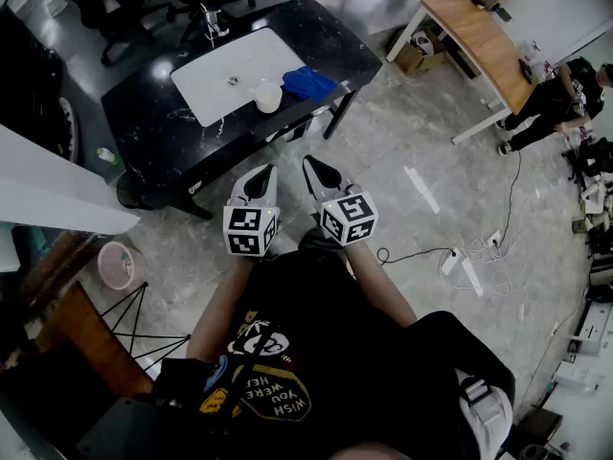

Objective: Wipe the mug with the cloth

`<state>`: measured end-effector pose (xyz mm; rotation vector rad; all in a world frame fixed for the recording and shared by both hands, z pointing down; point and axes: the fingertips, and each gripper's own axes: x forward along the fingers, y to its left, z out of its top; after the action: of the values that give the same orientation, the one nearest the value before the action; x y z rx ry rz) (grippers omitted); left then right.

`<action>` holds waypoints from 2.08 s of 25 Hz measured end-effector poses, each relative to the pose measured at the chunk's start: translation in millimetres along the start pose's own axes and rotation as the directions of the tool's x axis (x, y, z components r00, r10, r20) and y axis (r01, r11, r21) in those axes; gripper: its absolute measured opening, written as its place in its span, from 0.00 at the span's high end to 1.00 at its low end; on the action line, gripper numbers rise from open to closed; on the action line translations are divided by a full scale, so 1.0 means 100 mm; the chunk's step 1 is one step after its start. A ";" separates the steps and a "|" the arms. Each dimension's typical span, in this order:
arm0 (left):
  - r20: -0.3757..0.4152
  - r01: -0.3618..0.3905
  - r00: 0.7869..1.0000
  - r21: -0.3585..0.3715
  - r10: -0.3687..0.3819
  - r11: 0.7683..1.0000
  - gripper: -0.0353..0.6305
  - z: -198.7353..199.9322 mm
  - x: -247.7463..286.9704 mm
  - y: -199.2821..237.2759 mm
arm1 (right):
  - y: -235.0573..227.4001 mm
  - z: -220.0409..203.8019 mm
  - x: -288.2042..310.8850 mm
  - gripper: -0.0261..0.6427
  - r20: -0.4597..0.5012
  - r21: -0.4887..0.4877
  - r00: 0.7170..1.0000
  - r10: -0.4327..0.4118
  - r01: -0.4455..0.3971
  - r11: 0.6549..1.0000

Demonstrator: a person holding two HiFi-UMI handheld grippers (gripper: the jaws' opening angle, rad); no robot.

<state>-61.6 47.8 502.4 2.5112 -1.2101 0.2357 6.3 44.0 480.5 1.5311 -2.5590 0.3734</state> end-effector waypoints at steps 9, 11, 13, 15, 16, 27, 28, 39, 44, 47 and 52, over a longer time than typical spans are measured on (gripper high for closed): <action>-0.005 -0.006 1.000 -0.002 0.006 1.000 0.94 -0.02 -0.02 0.05 | 0.06 -0.02 0.03 0.96 -0.008 -0.011 1.000 0.016 -0.016 1.000; -0.007 -0.003 1.000 -0.002 0.003 1.000 0.94 -0.04 -0.04 0.05 | 0.08 -0.03 0.02 0.96 -0.010 -0.011 1.000 0.019 -0.019 1.000; -0.011 -0.002 1.000 -0.004 0.002 1.000 0.94 -0.05 -0.06 0.06 | 0.10 -0.04 0.02 0.96 -0.011 -0.010 1.000 0.017 -0.017 1.000; -0.013 0.001 1.000 -0.006 -0.001 1.000 0.94 -0.06 -0.07 0.07 | 0.12 -0.06 0.01 0.96 -0.012 -0.010 1.000 0.011 -0.011 1.000; -0.012 0.003 1.000 -0.007 -0.003 1.000 0.94 -0.07 -0.07 0.07 | 0.13 -0.07 0.01 0.96 -0.015 -0.010 1.000 0.007 -0.007 1.000; -0.022 0.138 0.990 -0.090 -0.140 0.986 0.94 -0.12 0.06 -0.24 | -0.03 -0.13 -0.19 0.96 -0.027 0.008 0.998 -0.057 0.057 0.998; -0.019 0.159 0.987 -0.122 -0.162 0.980 0.94 -0.13 0.07 -0.26 | -0.05 -0.14 -0.19 0.96 -0.033 0.007 0.998 -0.060 0.060 0.998; -0.044 0.225 0.972 -0.086 -0.229 0.971 0.94 -0.15 0.28 -0.30 | -0.21 -0.19 0.02 0.96 -0.094 0.030 0.995 -0.032 0.034 0.999; -0.076 0.306 0.945 -0.127 -0.317 0.943 0.94 -0.12 0.52 -0.26 | -0.40 -0.24 0.27 0.96 -0.128 0.048 0.992 -0.012 0.019 0.999; -0.088 0.249 0.961 -0.119 -0.260 0.961 0.94 -0.07 0.72 -0.06 | -0.52 -0.19 0.42 0.96 -0.126 0.045 0.992 0.007 -0.002 0.999; -0.100 0.134 0.985 -0.101 -0.144 0.986 0.94 0.05 1.02 0.20 | -0.79 -0.12 0.67 0.96 -0.152 0.032 0.988 0.024 -0.019 0.999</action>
<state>-13.7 -39.8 532.6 2.4553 -0.9772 0.2681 44.3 -45.0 519.0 1.4270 -2.4648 0.5139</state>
